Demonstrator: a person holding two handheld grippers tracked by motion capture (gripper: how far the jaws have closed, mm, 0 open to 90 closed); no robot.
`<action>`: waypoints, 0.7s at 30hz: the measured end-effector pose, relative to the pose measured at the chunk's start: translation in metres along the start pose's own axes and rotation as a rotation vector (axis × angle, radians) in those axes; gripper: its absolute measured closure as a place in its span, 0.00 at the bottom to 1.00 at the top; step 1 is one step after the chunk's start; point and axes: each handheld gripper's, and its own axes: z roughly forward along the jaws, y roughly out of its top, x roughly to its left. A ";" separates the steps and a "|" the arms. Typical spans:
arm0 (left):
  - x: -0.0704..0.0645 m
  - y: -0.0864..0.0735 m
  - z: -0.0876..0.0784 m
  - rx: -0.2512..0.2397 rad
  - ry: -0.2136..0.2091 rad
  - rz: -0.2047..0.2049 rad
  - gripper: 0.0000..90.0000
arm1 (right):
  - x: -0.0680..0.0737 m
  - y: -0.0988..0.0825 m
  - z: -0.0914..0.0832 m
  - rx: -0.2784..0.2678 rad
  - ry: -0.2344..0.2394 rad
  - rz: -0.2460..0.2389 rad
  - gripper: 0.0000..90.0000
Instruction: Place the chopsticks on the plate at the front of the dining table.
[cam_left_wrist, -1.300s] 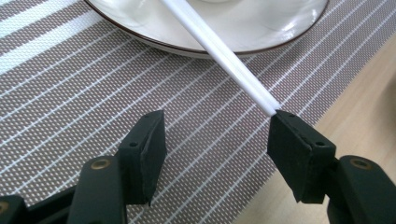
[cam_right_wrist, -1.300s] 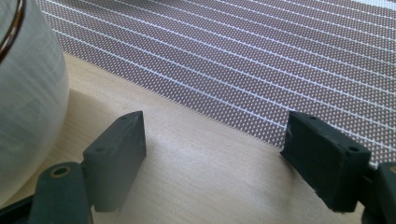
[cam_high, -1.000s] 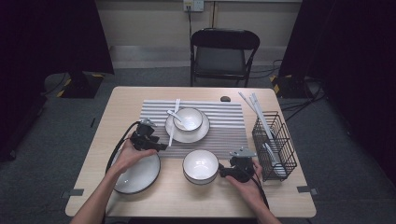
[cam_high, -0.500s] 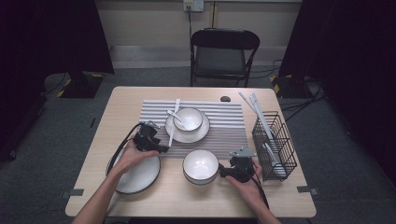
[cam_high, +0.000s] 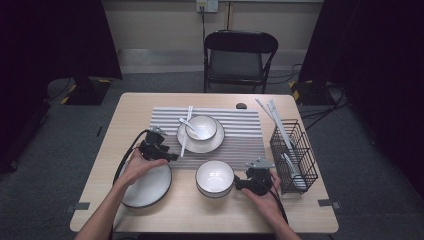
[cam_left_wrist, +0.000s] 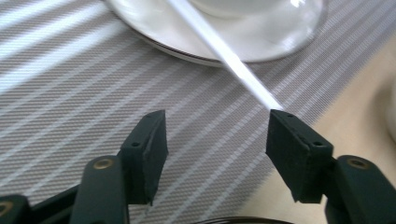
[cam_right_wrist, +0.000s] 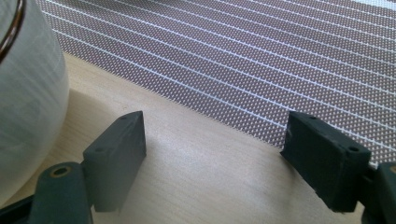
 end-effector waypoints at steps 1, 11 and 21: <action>0.002 0.002 0.000 0.016 0.024 -0.003 0.44 | 0.000 0.000 0.000 -0.001 -0.001 0.000 0.23; -0.001 0.009 0.014 0.027 0.039 -0.002 0.44 | 0.000 0.000 0.000 -0.001 -0.001 0.000 0.23; 0.000 0.009 0.019 0.038 0.031 -0.020 0.42 | 0.000 0.000 0.000 0.000 0.000 0.001 0.23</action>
